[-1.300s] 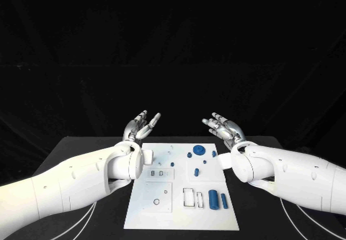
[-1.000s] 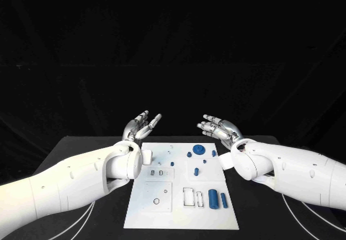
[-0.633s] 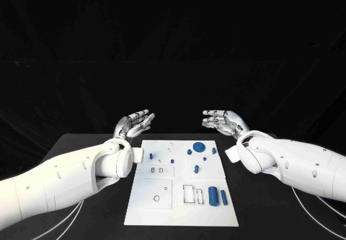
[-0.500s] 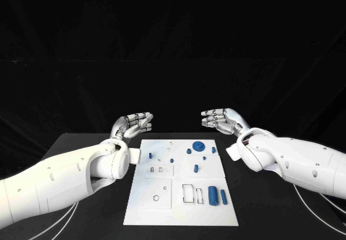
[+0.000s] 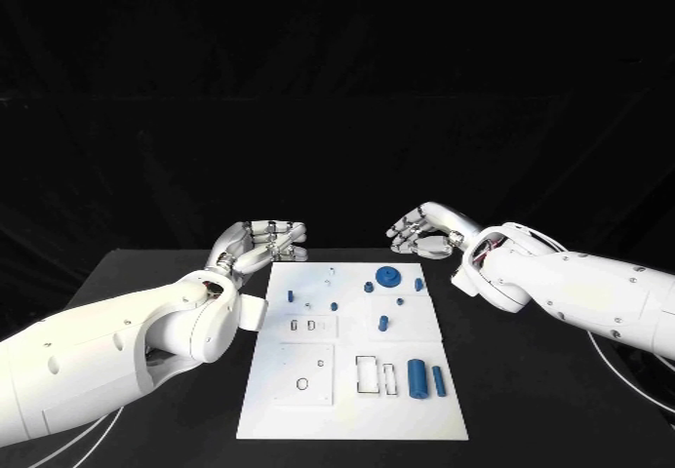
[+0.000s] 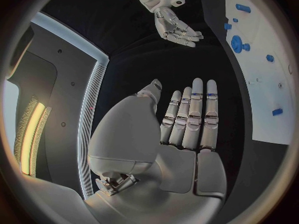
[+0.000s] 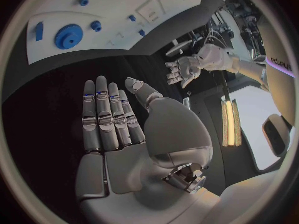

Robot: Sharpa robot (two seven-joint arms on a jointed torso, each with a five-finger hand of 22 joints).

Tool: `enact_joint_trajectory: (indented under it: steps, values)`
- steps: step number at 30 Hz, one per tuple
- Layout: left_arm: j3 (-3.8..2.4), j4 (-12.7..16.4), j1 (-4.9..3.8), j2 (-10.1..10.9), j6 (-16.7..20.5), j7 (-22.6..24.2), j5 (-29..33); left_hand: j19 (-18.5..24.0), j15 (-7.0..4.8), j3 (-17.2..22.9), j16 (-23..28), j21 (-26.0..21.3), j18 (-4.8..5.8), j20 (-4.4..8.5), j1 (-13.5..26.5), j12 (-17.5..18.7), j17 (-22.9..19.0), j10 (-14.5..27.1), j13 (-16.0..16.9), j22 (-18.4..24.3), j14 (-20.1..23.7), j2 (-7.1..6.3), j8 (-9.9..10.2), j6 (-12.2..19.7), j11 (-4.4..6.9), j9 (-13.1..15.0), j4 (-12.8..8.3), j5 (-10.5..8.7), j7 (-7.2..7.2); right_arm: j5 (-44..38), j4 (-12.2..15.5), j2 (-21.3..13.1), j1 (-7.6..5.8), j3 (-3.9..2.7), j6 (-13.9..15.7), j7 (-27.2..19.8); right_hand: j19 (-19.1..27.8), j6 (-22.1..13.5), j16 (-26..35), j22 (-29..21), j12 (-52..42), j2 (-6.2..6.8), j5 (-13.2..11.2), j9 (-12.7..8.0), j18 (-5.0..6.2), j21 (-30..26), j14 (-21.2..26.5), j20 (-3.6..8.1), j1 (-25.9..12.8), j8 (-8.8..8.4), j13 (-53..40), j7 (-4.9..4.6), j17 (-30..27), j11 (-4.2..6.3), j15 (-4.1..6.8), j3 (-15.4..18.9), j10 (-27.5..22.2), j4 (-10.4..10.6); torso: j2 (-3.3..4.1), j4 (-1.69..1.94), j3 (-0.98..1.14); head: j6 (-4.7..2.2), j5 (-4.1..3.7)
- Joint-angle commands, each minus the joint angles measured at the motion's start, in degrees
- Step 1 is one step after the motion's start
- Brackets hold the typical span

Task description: Assemble the parts on the task board

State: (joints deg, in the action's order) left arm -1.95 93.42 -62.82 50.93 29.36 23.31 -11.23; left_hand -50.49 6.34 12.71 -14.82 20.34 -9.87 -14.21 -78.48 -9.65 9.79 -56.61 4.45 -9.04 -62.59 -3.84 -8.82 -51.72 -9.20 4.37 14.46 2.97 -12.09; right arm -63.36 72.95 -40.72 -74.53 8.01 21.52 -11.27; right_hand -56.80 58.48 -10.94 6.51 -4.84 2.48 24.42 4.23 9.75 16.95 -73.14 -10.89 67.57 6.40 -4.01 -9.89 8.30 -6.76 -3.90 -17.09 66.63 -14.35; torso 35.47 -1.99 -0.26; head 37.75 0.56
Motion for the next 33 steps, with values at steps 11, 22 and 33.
enact_joint_trajectory:
  steps: [11,22,33]
  values:
    - [-0.3,5.48,-1.44,1.41,-4.58,-2.02,-3.97,-0.98,0.13,-0.57,0.88,0.35,-0.73,0.25,-0.31,1.07,0.37,-0.36,-0.31,0.09,-0.27,0.06,0.96,-0.54,-0.12,-0.3,-0.04,0.04,0.01,-37.35,2.57,1.78,-2.41,0.04,-6.37,13.05,-12.77,2.77,-14.02,8.37,-3.41,1.88,-2.43,0.97,0.25,14.01,-11.0,6.53,3.74,2.09,-2.47,3.06,18.52,3.06,4.91,0.26,1.23,1.6,4.54,0.45,0.58,-1.13,-0.88]
    - [-0.78,8.42,-1.74,2.55,-4.26,-1.89,-3.05,-1.05,0.24,-0.78,1.35,0.3,-0.7,0.3,-0.34,1.51,0.48,-0.31,-0.41,0.19,-0.08,0.02,1.28,-0.48,-0.23,-0.41,-0.07,0.04,-0.11,-38.61,2.56,3.09,-2.67,0.11,-9.53,14.58,-13.26,1.57,-45.57,16.26,-3.53,4.11,-3.02,1.33,0.52,23.82,-13.6,6.34,2.38,1.98,-2.71,3.31,49.77,2.63,4.47,-3.8,-2.9,5.11,6.02,0.98,0.62,-1.21,-1.39]
    - [-1.71,9.01,-2.07,3.32,-3.41,-1.24,-0.04,-0.19,0.81,-1.33,3.34,-0.55,-0.59,-0.04,-0.51,2.89,0.68,-0.14,-0.54,0.86,1.06,0.25,2.33,-0.29,-0.67,-0.54,-0.2,0.04,-0.55,-37.71,1.85,4.57,-2.61,0.37,-10.56,13.89,-12.91,0.57,-51.74,23.49,-3.59,4.93,-3.93,1.46,-0.08,29.8,-12.99,5.61,2.92,1.67,-2.06,3.23,55.68,1.92,4.17,-4.73,-5.11,6.58,7.02,1.2,0.65,-1.52,-1.45]
